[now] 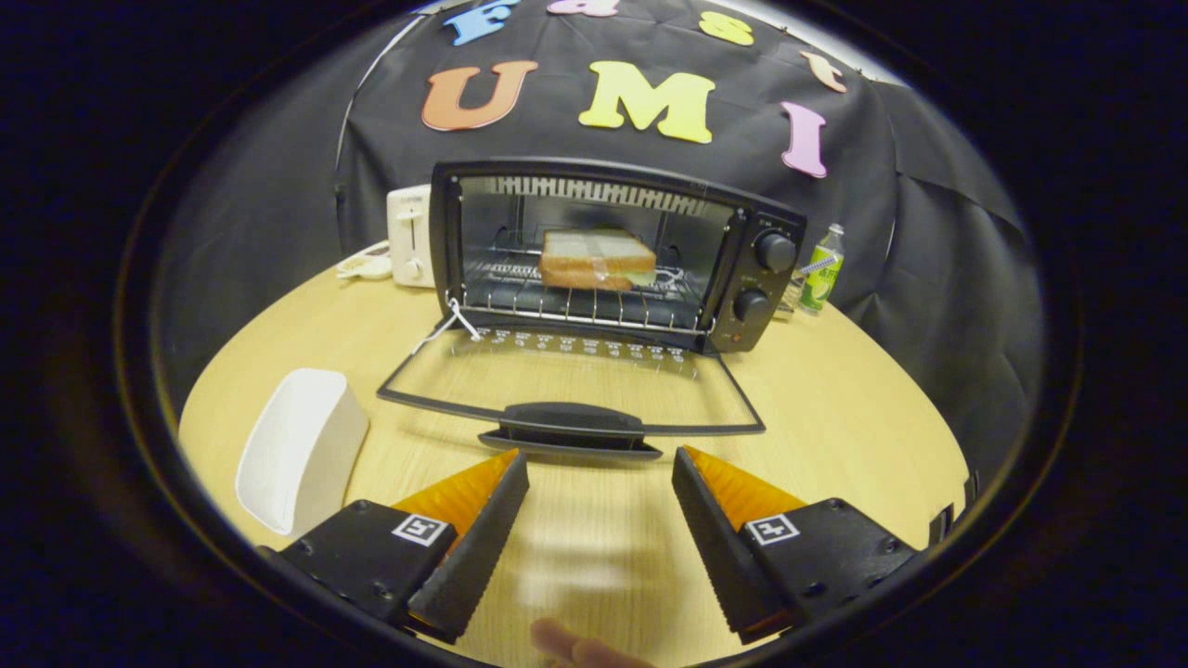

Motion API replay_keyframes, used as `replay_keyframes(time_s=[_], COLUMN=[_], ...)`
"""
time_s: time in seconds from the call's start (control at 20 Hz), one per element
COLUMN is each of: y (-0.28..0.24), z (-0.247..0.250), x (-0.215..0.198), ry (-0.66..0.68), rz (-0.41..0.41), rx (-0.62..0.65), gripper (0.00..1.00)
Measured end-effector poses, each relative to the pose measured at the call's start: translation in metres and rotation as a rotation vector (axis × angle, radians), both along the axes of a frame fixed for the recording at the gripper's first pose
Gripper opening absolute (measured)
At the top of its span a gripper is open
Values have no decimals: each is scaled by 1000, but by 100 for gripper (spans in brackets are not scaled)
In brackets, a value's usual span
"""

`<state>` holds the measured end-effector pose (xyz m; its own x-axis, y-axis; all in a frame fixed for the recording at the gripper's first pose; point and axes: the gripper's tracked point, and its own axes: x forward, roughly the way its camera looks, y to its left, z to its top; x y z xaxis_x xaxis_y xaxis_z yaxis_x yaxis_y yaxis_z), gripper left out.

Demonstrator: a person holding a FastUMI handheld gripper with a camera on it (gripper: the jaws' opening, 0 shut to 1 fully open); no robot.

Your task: Open the toaster oven, put the food inside, and close the toaster oven door.

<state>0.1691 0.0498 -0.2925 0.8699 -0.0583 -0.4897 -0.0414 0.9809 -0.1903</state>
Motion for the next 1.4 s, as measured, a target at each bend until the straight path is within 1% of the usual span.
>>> replay_keyframes(time_s=[0.1, 0.15, 0.2, 0.4, 0.55, 0.85, 1.2, 1.4], y=[3, 7, 9, 8, 8, 7, 7, 8], z=[-17, -19, -17, -20, -22, -20, -6, 14], x=[3, 5, 13, 14, 15, 15, 16, 16], ry=[56, 54, 35, 28, 36, 18, -98, -225], rz=[-8, 4, 9, -8, -3, -4, 6, 24], rx=[32, 62, 64, 76, 146, 131, 131, 126], gripper=[100, 100, 100, 100, 100, 100, 100, 100])
